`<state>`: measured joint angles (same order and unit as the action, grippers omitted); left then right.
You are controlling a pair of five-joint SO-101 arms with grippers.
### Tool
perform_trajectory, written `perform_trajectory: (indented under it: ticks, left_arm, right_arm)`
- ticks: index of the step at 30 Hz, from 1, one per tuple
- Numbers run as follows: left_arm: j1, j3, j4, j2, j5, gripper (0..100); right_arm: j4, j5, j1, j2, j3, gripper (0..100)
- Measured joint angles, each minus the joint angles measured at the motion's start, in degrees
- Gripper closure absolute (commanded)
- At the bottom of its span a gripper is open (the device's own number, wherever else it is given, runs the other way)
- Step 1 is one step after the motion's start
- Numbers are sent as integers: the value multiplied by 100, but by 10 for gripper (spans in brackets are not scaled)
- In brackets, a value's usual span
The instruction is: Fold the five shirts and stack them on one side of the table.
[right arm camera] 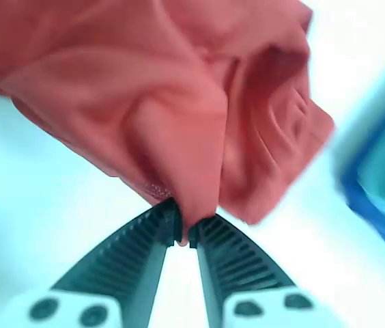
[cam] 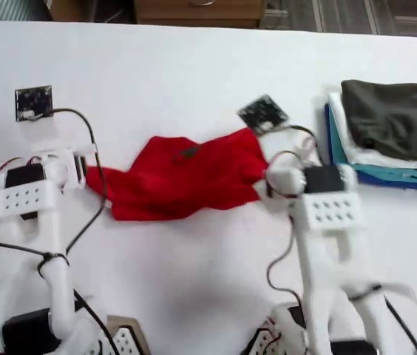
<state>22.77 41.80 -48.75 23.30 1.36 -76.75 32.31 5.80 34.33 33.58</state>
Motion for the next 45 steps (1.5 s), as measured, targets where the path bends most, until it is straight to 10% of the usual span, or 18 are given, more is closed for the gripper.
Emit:
perform_trajectory:
  ticks: [12, 18, 26, 33, 45]
  left_arm:
    - [-466, 492, -70, 9, 1310, 835]
    - [-651, 167, -1477, 44, 3543, 835]
    - [-2233, -976, -3499, 53, 4088, 835]
    - [-3640, 26, -3015, 53, 4413, 835]
    - [-3411, 554, -1336, -1213, 4440, 835]
  right_arm:
    - [211, 668, -1600, 484, 387, 978]
    - [1758, 53, -1987, 484, 1495, 978]
    - [3675, -703, -1846, 431, 2004, 978]
    - [4484, -862, -1793, -624, 2031, 978]
    - [4695, -1837, -1785, -1037, 2031, 978]
